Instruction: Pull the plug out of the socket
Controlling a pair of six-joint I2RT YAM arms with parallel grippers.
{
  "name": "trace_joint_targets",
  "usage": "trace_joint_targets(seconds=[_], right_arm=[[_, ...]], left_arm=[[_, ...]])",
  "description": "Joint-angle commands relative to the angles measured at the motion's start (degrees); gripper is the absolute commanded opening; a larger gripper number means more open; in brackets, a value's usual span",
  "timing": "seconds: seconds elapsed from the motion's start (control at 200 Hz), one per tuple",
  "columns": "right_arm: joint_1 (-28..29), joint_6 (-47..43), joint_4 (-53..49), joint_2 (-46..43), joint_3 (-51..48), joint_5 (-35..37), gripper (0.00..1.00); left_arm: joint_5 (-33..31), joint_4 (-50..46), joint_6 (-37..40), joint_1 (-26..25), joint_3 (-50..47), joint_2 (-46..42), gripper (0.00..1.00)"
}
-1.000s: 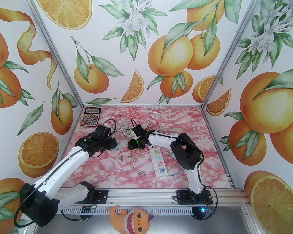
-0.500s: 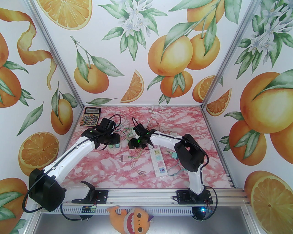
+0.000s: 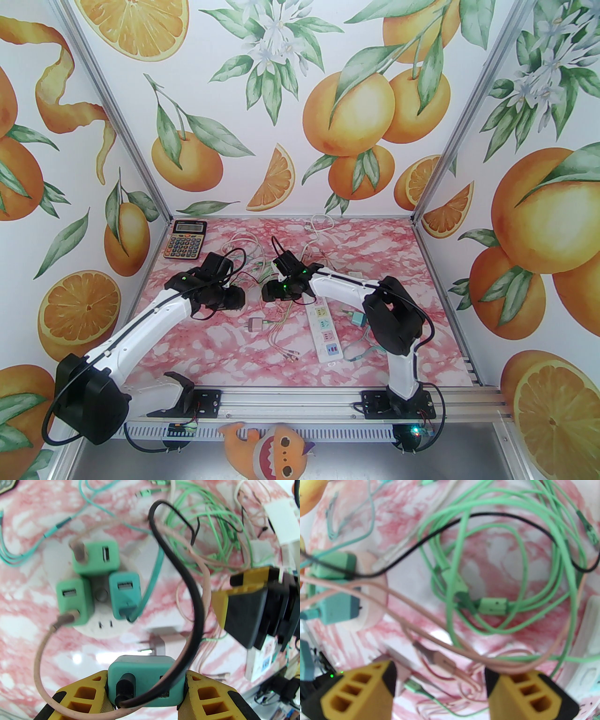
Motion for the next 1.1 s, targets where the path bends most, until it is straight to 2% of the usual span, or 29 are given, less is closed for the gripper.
trace_joint_targets(seconds=[0.0,0.11,0.365,0.616,0.791,0.911,1.096], right_arm=[[-0.38,-0.39,-0.42,-2.64,1.24,2.99,0.67],[-0.33,-0.23,-0.41,-2.81,1.00,3.45,0.68],[-0.44,-0.20,-0.61,-3.86,0.15,4.74,0.69],[-0.55,-0.04,-0.49,-5.00,-1.30,5.72,0.69],[-0.82,-0.07,-0.44,-6.45,-2.72,6.64,0.70],[-0.99,-0.07,-0.47,-7.26,-3.67,6.86,0.70],[-1.44,-0.19,-0.77,-7.91,-4.29,6.89,0.70]], left_arm=[[2.14,-1.25,-1.10,0.35,-1.85,-1.41,0.35],[2.85,-1.39,-1.04,0.26,-3.90,-1.48,0.35],[-0.32,-5.46,-0.89,-0.03,-5.97,0.74,0.35],[-4.19,-8.54,-2.92,-6.31,-4.81,8.15,0.35],[-7.95,-9.39,-3.18,-7.36,-3.76,13.75,0.35],[-6.93,-6.77,-2.68,-8.41,-2.81,16.58,0.37],[-6.85,-4.96,-3.33,-13.20,-0.07,20.31,0.40]])
